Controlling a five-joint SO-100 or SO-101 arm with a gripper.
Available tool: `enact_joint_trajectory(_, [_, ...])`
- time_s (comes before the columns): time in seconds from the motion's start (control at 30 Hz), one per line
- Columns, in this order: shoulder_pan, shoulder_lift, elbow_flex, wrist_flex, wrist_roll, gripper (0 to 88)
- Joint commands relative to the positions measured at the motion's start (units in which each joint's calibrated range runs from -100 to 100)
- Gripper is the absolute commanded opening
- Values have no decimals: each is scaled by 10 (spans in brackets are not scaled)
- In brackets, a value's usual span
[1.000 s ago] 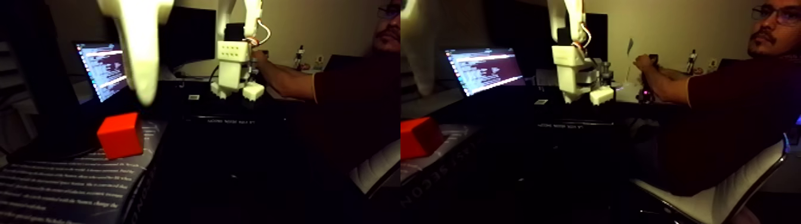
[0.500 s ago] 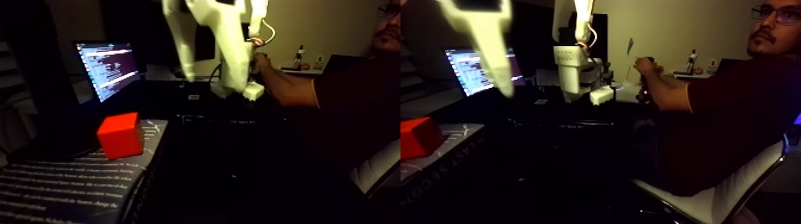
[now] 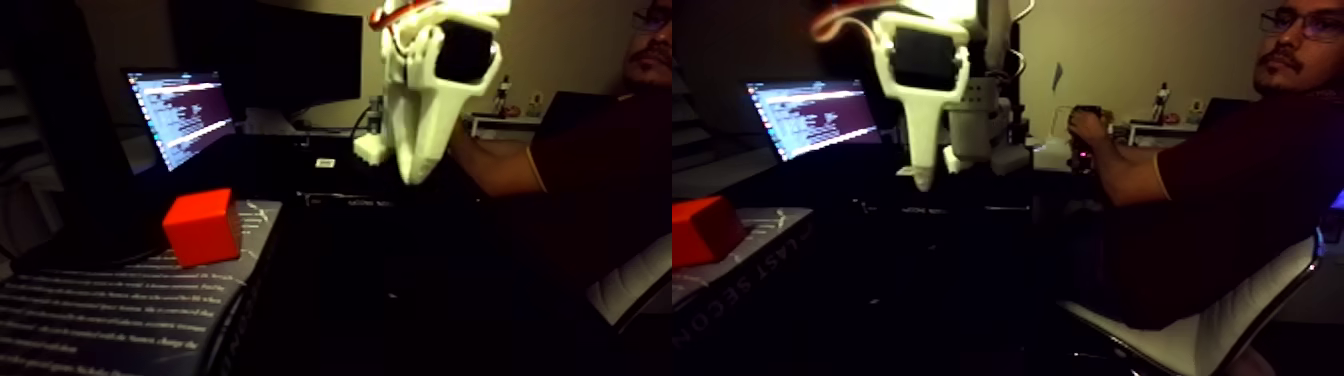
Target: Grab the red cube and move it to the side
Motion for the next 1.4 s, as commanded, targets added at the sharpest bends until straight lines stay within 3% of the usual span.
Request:
enact_joint_trajectory(0.0, [-9,-72,52,-26,-71,18])
enact_joint_trajectory(0.23, [-7,-212,157,-37,-118,25])
enact_joint_trajectory(0.6, [-16,-388,216,22,-123,25])
enact_joint_trajectory(1.37, [-24,-526,252,74,-120,20])
